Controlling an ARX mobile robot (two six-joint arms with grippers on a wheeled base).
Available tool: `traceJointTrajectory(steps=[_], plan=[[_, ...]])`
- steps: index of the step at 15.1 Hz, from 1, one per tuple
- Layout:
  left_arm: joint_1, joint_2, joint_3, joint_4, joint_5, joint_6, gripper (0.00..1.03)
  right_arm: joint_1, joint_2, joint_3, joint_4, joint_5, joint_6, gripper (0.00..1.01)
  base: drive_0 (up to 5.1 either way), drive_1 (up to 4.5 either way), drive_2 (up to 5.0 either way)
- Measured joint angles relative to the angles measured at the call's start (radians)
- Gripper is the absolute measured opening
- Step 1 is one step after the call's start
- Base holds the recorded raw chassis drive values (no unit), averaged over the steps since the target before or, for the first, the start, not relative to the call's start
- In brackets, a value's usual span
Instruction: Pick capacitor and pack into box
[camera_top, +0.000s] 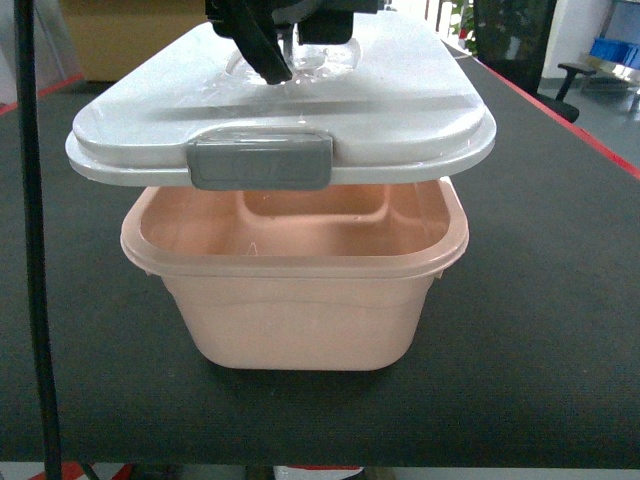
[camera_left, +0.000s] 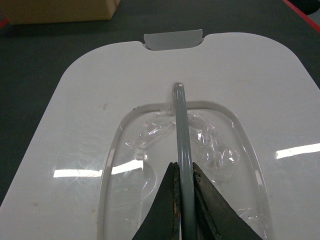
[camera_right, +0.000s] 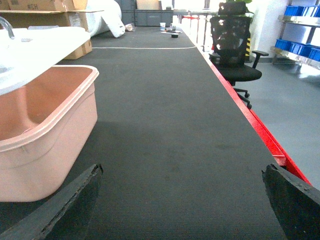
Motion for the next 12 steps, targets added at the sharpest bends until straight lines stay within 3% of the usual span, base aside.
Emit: traceJointTrajectory(steps=[3, 12], plan=[[0.028, 0.087, -0.005, 0.053, 0.029, -0.002, 0.02, 0.000, 0.000, 0.000, 0.000, 0.000, 0.000, 0.98, 0.0, 0.00, 0.0], [0.028, 0.111, -0.005, 0.069, 0.041, 0.002, 0.05, 0.000, 0.000, 0.000, 0.000, 0.000, 0.000, 0.98, 0.0, 0.00, 0.0]])
